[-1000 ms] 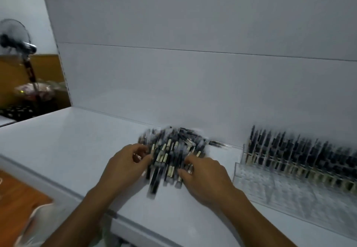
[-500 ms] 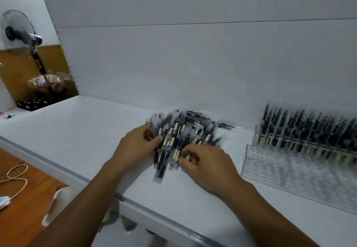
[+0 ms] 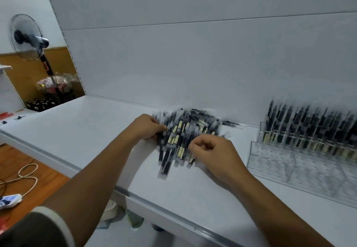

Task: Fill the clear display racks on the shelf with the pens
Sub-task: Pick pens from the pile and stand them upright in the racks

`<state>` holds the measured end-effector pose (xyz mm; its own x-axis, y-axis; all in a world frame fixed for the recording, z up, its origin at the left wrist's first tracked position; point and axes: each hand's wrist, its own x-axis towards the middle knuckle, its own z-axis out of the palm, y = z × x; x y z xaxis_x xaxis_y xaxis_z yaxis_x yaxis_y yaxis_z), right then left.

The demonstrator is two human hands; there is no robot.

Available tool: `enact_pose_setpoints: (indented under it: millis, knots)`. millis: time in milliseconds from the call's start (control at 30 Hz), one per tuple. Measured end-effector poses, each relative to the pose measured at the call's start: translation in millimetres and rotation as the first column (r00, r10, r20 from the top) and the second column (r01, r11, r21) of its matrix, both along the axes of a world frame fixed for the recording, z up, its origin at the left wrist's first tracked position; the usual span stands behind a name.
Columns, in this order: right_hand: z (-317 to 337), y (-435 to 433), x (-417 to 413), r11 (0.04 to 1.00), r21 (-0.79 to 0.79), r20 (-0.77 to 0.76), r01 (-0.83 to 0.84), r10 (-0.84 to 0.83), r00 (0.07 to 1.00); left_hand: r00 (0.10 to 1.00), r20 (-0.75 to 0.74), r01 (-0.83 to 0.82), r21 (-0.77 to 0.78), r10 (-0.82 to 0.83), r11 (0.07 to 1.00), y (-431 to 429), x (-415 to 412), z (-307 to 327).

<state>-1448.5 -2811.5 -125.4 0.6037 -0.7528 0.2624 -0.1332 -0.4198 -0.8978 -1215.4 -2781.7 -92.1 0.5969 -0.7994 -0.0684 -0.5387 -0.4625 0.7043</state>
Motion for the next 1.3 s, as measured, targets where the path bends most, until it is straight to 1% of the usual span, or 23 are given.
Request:
enact_pose_setpoints:
  millis: [33,100,233,267,333,467,533,633,800,900,1000,1133,1200,1300]
  knots:
    - [1,1,0,0.998,0.068,0.064,-0.012,0.007,0.998,0.999,-0.046,-0.008,-0.01,0.007,1.0,1,1,0]
    - [3,1,0,0.987,0.158,0.123,-0.023,0.003,0.992,0.993,-0.116,-0.022,-0.045,0.016,0.999,3,1,0]
    - [4,0,1,0.969,0.247,0.137,-0.011,-0.024,0.99,0.96,-0.279,-0.072,-0.178,0.02,0.981,12,1,-2]
    - [4,0,2,0.966,0.259,0.13,-0.009,-0.026,0.991,0.948,-0.317,-0.085,-0.197,0.018,0.977,14,1,-3]
    - [3,0,2,0.961,0.277,0.113,-0.009,-0.023,0.993,0.942,-0.334,-0.092,-0.191,0.024,0.977,18,0,-5]
    - [5,1,2,0.961,0.276,0.058,0.006,-0.023,0.998,0.961,-0.275,-0.041,-0.131,0.004,0.991,18,-4,-14]
    - [5,1,1,0.96,0.281,0.049,0.007,-0.022,0.999,0.983,-0.184,-0.014,-0.103,-0.005,0.995,14,-5,-18]
    - [4,1,1,0.953,0.302,0.049,-0.002,-0.013,0.999,0.995,-0.103,-0.009,-0.097,-0.001,0.995,7,-6,-19]
    - [4,2,0,0.958,0.288,0.028,-0.013,0.005,1.0,0.987,0.16,0.018,-0.031,-0.012,0.999,-5,-14,-13]
    - [4,1,-1,0.953,0.303,0.04,-0.008,-0.004,0.999,0.982,0.191,0.007,-0.012,-0.005,1.0,-8,-12,-10]
    - [3,-1,0,0.951,0.31,0.035,0.003,-0.015,0.999,0.99,0.138,-0.011,-0.05,0.018,0.999,-5,-8,-9]
    - [4,-2,1,0.953,0.301,0.036,0.018,-0.03,0.999,0.997,-0.074,-0.024,-0.195,0.01,0.981,4,-7,-7]
    - [7,0,0,0.956,0.292,0.057,0.03,-0.048,0.997,0.987,-0.158,-0.017,-0.302,-0.032,0.953,9,-12,-2]
    - [17,3,-5,0.956,0.293,0.124,0.02,-0.058,0.991,0.956,-0.256,0.017,-0.448,-0.146,0.894,11,-27,6]
